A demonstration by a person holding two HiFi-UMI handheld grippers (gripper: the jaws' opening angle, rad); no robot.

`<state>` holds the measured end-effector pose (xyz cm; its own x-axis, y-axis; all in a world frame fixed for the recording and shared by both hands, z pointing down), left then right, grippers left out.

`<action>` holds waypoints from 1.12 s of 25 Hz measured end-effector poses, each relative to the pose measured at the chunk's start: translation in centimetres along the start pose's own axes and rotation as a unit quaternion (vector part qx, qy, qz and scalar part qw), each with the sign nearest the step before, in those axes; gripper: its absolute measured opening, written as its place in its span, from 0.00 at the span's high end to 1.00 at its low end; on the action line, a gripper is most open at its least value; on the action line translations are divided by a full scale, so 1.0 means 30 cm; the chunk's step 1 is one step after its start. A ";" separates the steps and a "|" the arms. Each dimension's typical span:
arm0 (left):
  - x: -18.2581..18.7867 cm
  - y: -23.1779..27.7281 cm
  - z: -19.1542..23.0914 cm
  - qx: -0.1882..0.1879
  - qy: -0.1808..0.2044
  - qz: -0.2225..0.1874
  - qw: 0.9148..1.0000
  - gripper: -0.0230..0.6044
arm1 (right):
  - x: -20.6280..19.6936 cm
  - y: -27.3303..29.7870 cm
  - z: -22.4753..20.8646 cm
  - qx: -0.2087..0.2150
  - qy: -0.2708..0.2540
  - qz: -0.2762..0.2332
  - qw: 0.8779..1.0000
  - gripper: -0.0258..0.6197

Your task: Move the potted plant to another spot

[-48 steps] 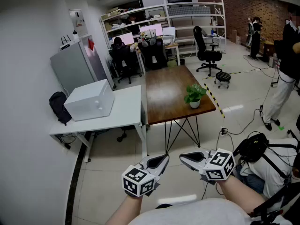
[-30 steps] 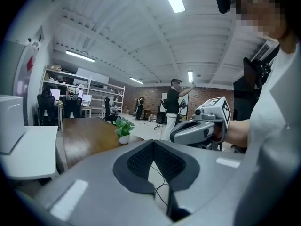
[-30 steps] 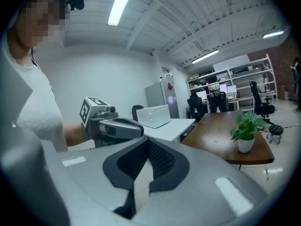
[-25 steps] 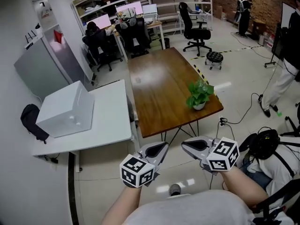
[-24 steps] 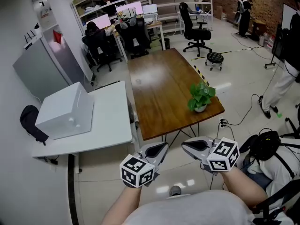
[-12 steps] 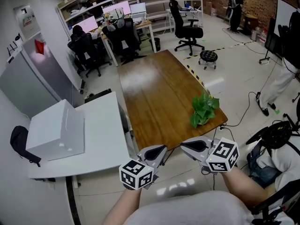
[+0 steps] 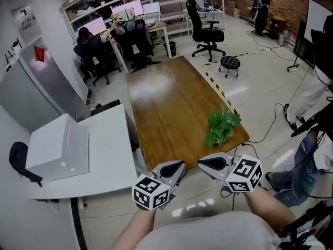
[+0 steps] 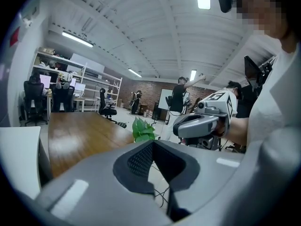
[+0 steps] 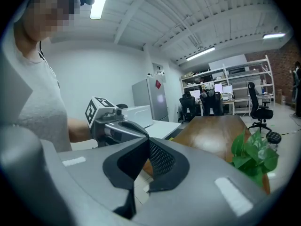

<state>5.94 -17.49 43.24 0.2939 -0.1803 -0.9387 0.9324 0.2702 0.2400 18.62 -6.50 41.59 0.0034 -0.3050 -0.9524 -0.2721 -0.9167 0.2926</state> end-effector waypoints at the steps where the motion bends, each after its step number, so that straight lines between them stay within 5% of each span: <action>1: 0.000 0.007 0.001 0.001 -0.001 0.001 1.000 0.97 | 0.002 -0.004 -0.008 0.000 -0.002 -0.003 1.000 0.96; 19: -0.019 0.107 -0.033 -0.008 -0.017 0.039 0.999 0.97 | -0.057 -0.125 -0.151 -0.040 -0.045 -0.020 0.998 0.94; 28: -0.050 0.117 -0.020 -0.001 -0.028 0.058 0.998 0.97 | -0.216 -0.187 -0.332 -0.125 -0.010 0.002 0.992 0.82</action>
<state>8.66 -15.70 45.33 0.4105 -0.1998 -0.8897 0.8913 0.2940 0.3452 29.72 -1.95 46.96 -0.0164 -0.3064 -0.9517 -0.0239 -0.9515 0.3068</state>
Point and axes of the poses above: the fingertips, and each gripper's own axes: y forward along the fingers, z to its left, x out of its top, the point moved 8 cm from there along -y, backward along the fingers, and after that the axes turned 11 degrees about -x, right-handed, at the moved point
